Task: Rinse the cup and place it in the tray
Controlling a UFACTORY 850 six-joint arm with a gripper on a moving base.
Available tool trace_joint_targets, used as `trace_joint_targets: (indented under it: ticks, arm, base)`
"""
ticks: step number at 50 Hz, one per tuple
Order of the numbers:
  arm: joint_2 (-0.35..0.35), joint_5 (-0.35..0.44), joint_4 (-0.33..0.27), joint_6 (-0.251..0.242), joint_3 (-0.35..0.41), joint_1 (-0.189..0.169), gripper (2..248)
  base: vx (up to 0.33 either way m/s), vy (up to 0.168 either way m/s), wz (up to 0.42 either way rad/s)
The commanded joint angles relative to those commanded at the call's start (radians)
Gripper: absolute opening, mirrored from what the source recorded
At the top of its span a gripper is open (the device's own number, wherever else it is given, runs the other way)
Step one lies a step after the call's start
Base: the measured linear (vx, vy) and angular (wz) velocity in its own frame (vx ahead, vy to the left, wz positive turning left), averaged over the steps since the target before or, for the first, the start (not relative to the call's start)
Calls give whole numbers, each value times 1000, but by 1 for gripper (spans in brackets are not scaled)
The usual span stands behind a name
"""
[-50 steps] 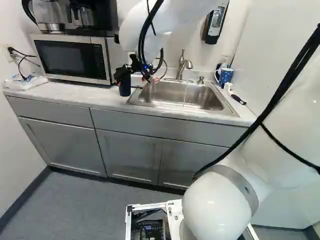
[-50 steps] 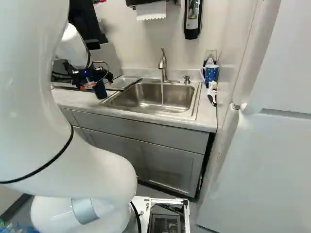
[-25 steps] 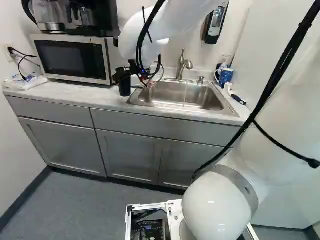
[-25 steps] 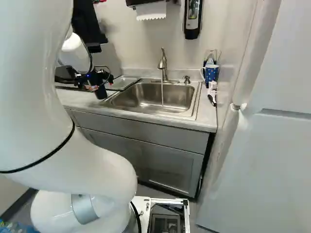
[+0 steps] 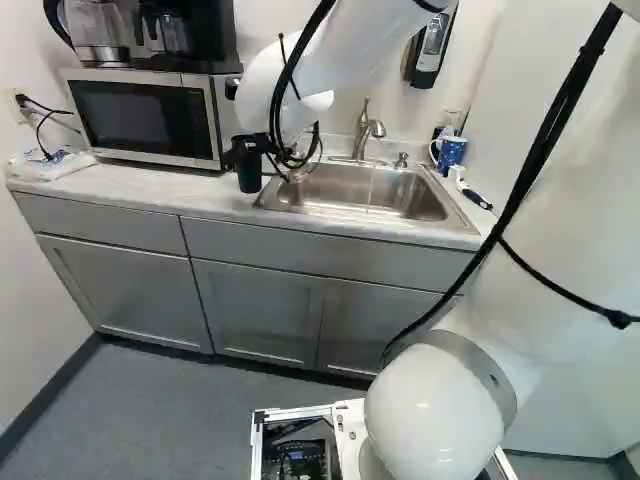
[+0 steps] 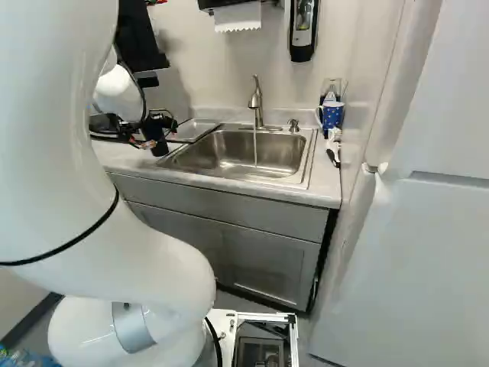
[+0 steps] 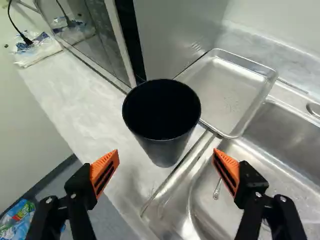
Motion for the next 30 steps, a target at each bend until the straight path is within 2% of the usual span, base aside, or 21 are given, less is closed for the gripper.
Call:
trace_joint_targets:
  ticks: [30]
  arm:
    - [-23,177,0,0,47,11,247]
  base:
    - [0,0,0]
